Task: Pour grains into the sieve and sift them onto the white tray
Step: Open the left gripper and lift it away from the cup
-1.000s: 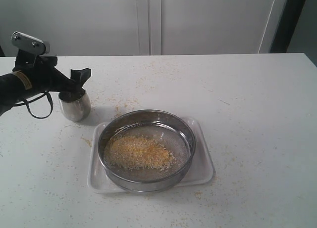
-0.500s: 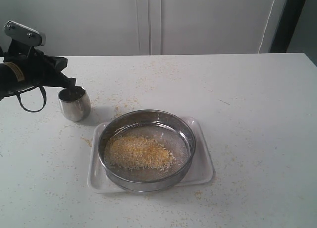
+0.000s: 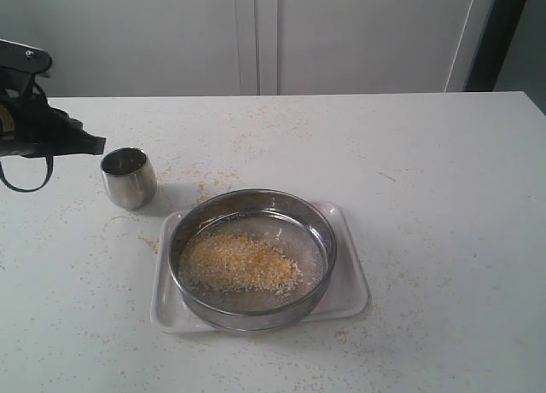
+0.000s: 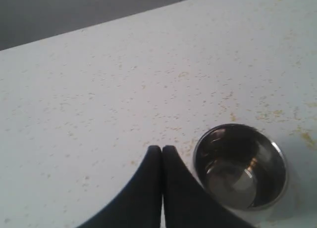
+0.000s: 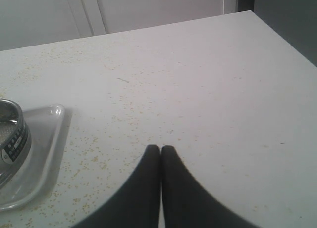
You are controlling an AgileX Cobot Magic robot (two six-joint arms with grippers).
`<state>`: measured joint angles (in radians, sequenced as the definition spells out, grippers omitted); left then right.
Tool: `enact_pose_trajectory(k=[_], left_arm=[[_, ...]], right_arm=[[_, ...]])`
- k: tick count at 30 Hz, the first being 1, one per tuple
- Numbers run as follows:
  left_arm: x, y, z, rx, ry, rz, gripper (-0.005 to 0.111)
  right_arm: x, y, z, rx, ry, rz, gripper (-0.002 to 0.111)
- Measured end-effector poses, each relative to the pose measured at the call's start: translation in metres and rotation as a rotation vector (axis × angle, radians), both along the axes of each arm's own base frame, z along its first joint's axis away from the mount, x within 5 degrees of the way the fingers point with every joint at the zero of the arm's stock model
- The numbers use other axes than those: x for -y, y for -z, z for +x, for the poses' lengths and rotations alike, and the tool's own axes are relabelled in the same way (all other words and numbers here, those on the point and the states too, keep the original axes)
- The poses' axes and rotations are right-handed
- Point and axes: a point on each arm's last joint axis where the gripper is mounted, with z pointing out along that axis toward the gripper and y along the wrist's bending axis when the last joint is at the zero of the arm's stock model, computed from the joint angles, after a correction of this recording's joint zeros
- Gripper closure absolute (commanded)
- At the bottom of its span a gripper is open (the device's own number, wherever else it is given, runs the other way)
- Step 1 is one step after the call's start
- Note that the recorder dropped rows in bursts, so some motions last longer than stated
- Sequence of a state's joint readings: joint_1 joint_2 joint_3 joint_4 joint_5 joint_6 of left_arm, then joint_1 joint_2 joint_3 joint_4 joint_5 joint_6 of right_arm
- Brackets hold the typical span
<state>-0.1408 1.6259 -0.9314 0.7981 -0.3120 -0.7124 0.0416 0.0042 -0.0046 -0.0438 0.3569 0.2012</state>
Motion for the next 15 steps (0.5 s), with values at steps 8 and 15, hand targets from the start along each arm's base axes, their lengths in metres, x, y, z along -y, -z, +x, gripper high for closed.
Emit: enact_pose_trajectory(k=[8, 15], left_arm=[[-0.015, -0.022, -0.016, 0.008, 0.037, 0.317, 0.107], [-0.025, -0.033, -0.022, 0.044, 0.183, 0.722, 0.107]], right_arm=[[0.000, 0.000, 0.000, 0.000, 0.000, 0.000, 0.108], [0.000, 0.000, 0.000, 0.000, 0.000, 0.000, 0.108]])
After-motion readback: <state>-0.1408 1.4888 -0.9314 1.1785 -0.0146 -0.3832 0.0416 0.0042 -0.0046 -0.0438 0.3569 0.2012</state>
